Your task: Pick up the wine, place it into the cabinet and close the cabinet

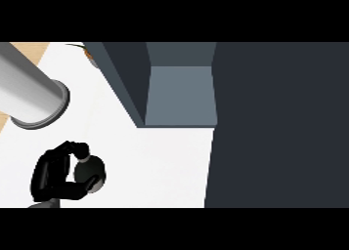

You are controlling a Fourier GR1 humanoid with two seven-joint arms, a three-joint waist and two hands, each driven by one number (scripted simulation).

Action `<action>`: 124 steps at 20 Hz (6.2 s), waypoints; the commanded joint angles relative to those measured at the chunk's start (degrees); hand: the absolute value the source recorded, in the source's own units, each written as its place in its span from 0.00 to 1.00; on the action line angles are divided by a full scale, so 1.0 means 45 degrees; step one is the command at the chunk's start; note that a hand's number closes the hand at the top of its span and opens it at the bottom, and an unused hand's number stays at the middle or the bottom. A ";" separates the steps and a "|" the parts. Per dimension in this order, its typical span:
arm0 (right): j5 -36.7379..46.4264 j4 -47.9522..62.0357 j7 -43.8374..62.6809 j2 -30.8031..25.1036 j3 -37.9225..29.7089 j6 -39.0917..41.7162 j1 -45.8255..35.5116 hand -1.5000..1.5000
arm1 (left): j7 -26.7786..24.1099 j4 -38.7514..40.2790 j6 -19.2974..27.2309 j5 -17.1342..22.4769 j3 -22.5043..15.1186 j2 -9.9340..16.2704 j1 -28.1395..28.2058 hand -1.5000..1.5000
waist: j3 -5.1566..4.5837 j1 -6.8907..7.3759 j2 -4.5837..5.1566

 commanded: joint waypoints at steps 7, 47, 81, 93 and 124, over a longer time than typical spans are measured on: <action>-0.0625 -0.1244 0.0954 0.0424 0.0441 -0.0421 -0.0075 0.00 | 0.3390 -0.5158 -0.0181 0.1547 -0.0866 -0.0711 0.0933 1.00 | -0.0010 0.0033 -0.0007; -0.0392 -0.1532 0.0474 0.0608 0.0520 0.0174 0.0679 0.00 | 0.9443 -0.5611 1.0949 0.1270 -0.8655 -0.1250 -0.6618 1.00 | -0.0017 -0.0164 0.0041; -0.1350 -0.1254 0.0144 0.0339 -0.0612 0.0647 0.0828 0.00 | 0.4432 -0.0382 1.1991 0.3078 -0.8727 -0.1250 -0.6946 1.00 | -0.0011 -0.0174 0.0038; -0.0553 -0.0842 -0.0498 0.0639 0.0162 0.0494 0.1004 0.00 | 0.3311 0.2326 1.0946 0.4106 -0.6896 -0.1249 -0.8533 1.00 | -0.0015 -0.0208 0.0061; -0.1390 -0.0644 -0.0069 0.0430 -0.0149 0.0750 0.0557 0.00 | -0.0376 0.9763 1.0215 0.5252 -0.4736 -0.1247 -1.2727 1.00 | -0.0019 -0.0493 0.0148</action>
